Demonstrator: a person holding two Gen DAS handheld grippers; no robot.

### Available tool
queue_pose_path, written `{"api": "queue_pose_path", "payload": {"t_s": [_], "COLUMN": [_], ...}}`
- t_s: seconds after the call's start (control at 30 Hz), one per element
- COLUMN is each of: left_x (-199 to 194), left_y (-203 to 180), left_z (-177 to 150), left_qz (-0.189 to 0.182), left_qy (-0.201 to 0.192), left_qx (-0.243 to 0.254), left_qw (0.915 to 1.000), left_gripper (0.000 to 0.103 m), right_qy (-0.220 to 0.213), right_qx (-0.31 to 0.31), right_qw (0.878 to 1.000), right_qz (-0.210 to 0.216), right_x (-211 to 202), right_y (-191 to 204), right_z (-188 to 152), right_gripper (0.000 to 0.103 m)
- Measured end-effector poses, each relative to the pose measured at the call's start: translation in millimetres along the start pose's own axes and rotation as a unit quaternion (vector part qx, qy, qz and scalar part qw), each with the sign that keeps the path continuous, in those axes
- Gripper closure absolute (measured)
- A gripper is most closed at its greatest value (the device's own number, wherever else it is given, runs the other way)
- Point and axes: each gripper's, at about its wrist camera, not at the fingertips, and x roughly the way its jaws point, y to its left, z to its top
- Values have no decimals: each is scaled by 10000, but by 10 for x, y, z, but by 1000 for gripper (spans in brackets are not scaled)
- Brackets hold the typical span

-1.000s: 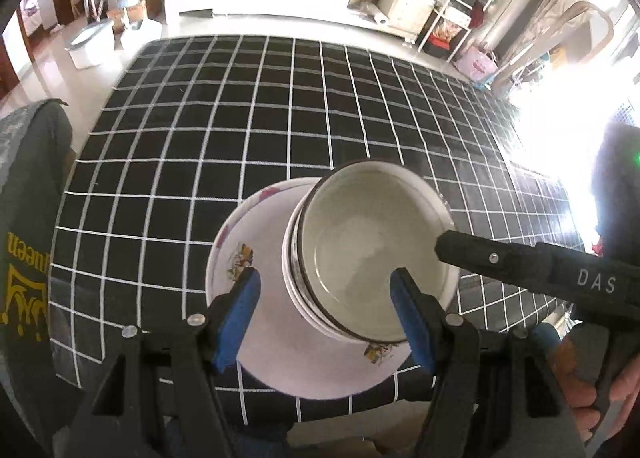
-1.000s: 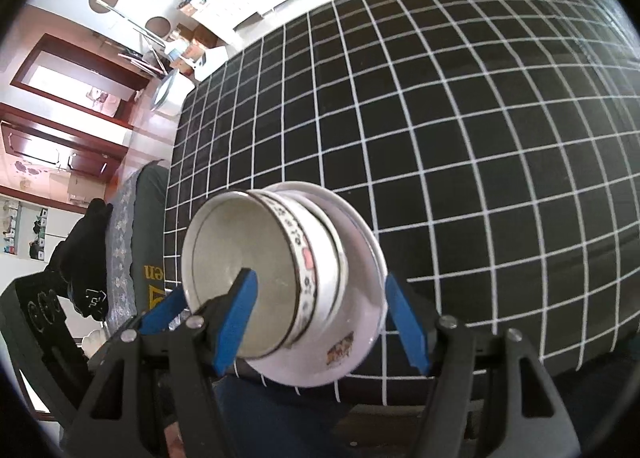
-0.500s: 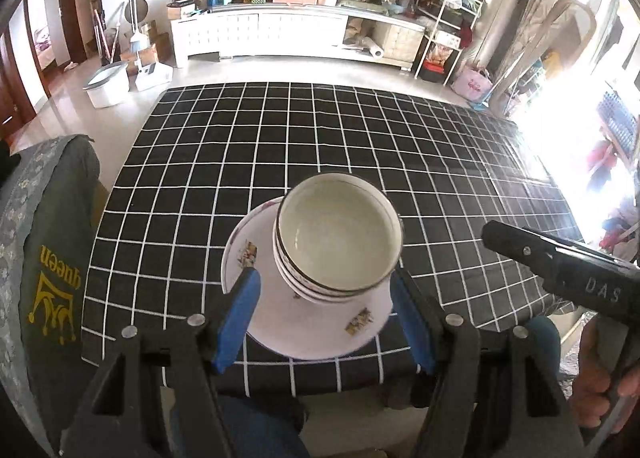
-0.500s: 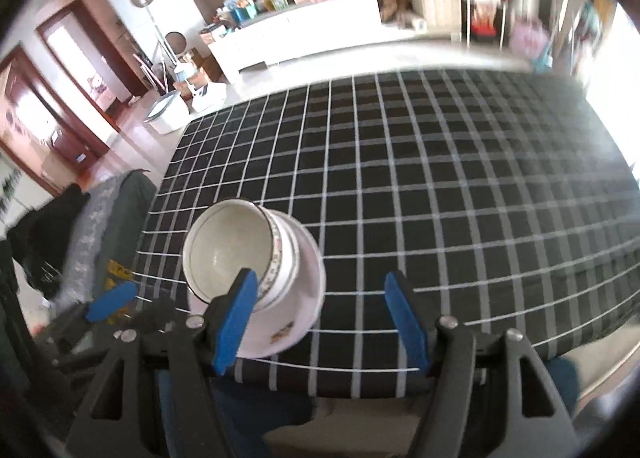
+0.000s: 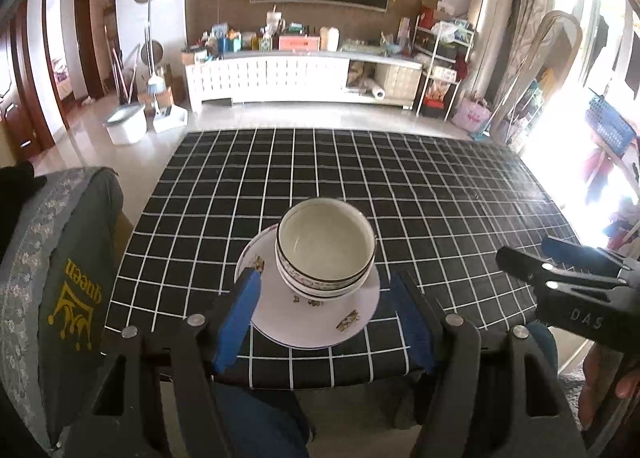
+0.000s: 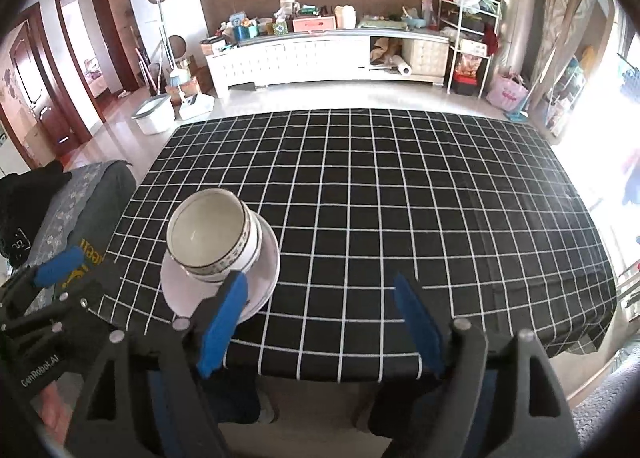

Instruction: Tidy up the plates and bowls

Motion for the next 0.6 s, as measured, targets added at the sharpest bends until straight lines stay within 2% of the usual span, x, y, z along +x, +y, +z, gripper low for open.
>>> {"api": "queue_pose_path", "payload": {"t_s": [0.1,0.27,0.33,0.4,0.6], "left_x": [-87,-224,-261,-314,-447], "left_y": [-69,-199,-243,-291,-393], "left_z": [-49,-168,-204,-251,-346], "left_qz": [-6,16,71,111,34], "left_qy": [-98,-358,-428,-522,-692], "left_qx": [92,299,356,406,483], "left_qw": [9999,9989,9984,9977,9964], "left_gripper": [20,18,17,11,10], "right_qy": [-184,-471,-679,-786,-906], "right_qx": [-48,-293,-421,-533,-387], "right_qw": [9998,9984,9968,9953,9946], "right_qz": [-2,-51,-72,-191,-313], "right_x": [-127,-299,-386,-443,-563], "right_y": [5,41,60,72,-54], "right_z": [-74,-206,-251,-296,-413], "right_gripper": [17,1,0,0,0]}}
